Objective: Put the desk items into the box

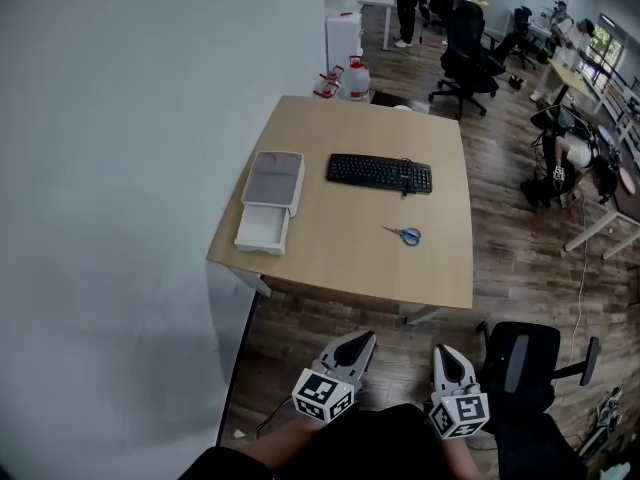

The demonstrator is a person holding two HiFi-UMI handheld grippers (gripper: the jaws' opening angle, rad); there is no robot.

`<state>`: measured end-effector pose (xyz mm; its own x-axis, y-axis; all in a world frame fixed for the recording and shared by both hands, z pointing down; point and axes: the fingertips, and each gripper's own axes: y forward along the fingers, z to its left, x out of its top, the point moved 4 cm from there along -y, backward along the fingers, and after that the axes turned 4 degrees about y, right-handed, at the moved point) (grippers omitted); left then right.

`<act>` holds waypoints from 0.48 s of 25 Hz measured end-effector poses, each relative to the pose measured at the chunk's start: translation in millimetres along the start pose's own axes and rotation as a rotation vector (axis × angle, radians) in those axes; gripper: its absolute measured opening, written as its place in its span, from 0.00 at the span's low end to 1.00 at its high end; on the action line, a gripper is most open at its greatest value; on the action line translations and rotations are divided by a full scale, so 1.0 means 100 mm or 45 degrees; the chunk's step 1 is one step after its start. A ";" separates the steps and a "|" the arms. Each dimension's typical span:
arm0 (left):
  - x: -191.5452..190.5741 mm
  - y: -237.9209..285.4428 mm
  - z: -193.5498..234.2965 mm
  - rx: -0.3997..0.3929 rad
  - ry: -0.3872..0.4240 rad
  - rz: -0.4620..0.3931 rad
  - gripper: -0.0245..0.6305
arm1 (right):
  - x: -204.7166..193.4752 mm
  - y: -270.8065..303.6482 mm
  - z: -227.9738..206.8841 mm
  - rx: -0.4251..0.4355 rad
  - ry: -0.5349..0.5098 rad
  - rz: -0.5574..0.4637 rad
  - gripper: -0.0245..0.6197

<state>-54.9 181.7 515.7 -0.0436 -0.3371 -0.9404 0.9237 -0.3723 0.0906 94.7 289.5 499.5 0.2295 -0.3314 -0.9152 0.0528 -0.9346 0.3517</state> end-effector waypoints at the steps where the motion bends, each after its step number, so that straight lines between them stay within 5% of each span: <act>1: 0.02 0.05 0.04 -0.009 -0.002 0.004 0.06 | 0.03 0.04 -0.01 -0.007 0.010 0.000 0.13; 12: 0.00 0.66 0.50 -0.030 0.046 0.059 0.06 | 0.13 0.61 -0.34 -0.040 0.040 -0.009 0.13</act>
<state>-13.0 113.7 538.2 0.0125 -0.3219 -0.9467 0.9330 -0.3368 0.1268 133.7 232.3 516.3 0.2592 -0.3201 -0.9112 0.0848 -0.9323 0.3516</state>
